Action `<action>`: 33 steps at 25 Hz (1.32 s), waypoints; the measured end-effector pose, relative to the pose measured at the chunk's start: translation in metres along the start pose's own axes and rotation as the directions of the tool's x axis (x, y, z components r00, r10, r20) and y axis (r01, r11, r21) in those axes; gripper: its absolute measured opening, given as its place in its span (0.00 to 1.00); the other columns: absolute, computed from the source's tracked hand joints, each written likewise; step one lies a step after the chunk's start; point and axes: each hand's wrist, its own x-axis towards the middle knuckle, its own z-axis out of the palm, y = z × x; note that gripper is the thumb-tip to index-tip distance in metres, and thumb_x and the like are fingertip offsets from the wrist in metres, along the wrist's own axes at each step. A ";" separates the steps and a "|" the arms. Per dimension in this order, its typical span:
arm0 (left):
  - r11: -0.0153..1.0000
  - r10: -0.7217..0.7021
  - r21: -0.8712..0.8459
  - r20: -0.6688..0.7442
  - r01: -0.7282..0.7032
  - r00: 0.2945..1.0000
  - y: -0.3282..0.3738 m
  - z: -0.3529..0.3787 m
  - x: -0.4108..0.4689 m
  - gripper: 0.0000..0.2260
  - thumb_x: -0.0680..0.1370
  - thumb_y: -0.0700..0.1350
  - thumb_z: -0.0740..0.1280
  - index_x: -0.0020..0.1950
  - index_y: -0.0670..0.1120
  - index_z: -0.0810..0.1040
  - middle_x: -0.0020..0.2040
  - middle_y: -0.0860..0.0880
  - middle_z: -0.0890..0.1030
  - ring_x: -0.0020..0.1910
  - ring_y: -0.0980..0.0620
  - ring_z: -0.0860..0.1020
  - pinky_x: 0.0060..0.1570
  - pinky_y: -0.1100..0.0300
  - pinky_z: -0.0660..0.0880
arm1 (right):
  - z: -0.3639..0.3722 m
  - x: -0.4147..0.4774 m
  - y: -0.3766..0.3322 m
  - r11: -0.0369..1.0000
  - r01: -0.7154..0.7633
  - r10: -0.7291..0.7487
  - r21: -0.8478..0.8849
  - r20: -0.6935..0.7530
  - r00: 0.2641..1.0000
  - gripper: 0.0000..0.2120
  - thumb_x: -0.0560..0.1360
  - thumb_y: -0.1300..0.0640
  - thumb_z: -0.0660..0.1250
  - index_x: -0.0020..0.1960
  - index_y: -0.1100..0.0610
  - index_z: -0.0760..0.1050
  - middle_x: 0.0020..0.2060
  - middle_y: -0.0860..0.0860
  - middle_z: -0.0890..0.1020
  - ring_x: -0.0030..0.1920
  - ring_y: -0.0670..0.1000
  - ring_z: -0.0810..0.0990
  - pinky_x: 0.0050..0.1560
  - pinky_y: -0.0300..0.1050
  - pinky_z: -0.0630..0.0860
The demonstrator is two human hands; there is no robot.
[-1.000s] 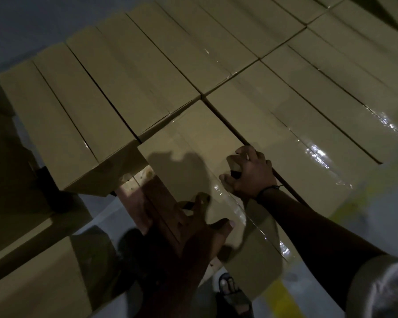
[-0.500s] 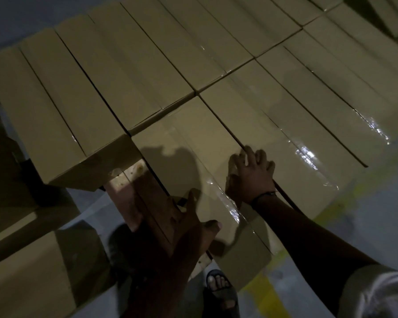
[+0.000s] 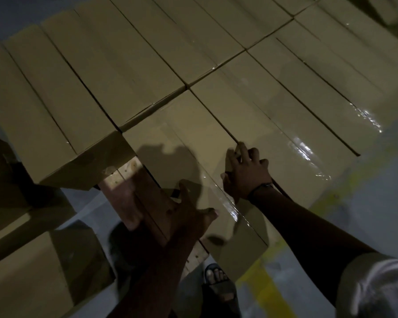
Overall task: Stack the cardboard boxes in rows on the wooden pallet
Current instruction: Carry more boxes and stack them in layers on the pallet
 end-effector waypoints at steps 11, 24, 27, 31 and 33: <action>0.600 0.552 0.580 0.198 -0.551 0.810 -0.002 0.080 -0.032 0.53 0.71 0.62 0.73 0.81 0.57 0.37 0.79 0.43 0.29 0.79 0.30 0.41 0.75 0.37 0.48 | 0.040 -0.126 0.009 0.683 -0.557 0.586 0.473 0.100 0.804 0.38 0.75 0.47 0.68 0.78 0.56 0.57 0.79 0.61 0.51 0.77 0.66 0.51 0.73 0.64 0.58; 0.495 0.604 0.650 0.218 -0.576 0.766 0.003 0.092 -0.022 0.55 0.72 0.64 0.72 0.82 0.48 0.36 0.79 0.39 0.31 0.79 0.29 0.49 0.74 0.34 0.51 | 0.064 -0.140 0.000 0.140 -0.590 0.729 0.795 0.320 0.605 0.17 0.76 0.53 0.72 0.55 0.64 0.71 0.41 0.56 0.76 0.42 0.57 0.76 0.44 0.50 0.73; 0.515 0.599 0.575 0.290 -0.636 0.746 0.008 0.084 -0.017 0.55 0.71 0.64 0.73 0.82 0.51 0.38 0.80 0.42 0.30 0.79 0.31 0.50 0.73 0.36 0.60 | 0.066 -0.135 0.004 0.199 -0.633 0.689 0.748 0.353 0.633 0.29 0.75 0.51 0.72 0.67 0.65 0.66 0.60 0.63 0.75 0.59 0.65 0.76 0.53 0.54 0.75; 0.616 0.594 0.505 0.206 -0.604 0.778 -0.004 0.075 -0.016 0.50 0.73 0.62 0.72 0.83 0.53 0.41 0.80 0.42 0.31 0.80 0.34 0.40 0.76 0.38 0.53 | 0.054 -0.126 0.007 0.626 -0.611 0.658 0.485 0.092 0.747 0.43 0.73 0.44 0.66 0.80 0.60 0.52 0.78 0.62 0.56 0.75 0.67 0.57 0.72 0.64 0.63; 0.700 0.573 0.486 0.056 -0.524 0.818 -0.016 0.065 -0.019 0.49 0.74 0.62 0.71 0.83 0.51 0.43 0.81 0.39 0.35 0.80 0.34 0.43 0.77 0.40 0.51 | 0.040 -0.114 0.005 0.809 -0.443 0.466 0.387 0.037 0.884 0.42 0.72 0.43 0.66 0.79 0.57 0.55 0.78 0.61 0.55 0.77 0.68 0.53 0.73 0.65 0.59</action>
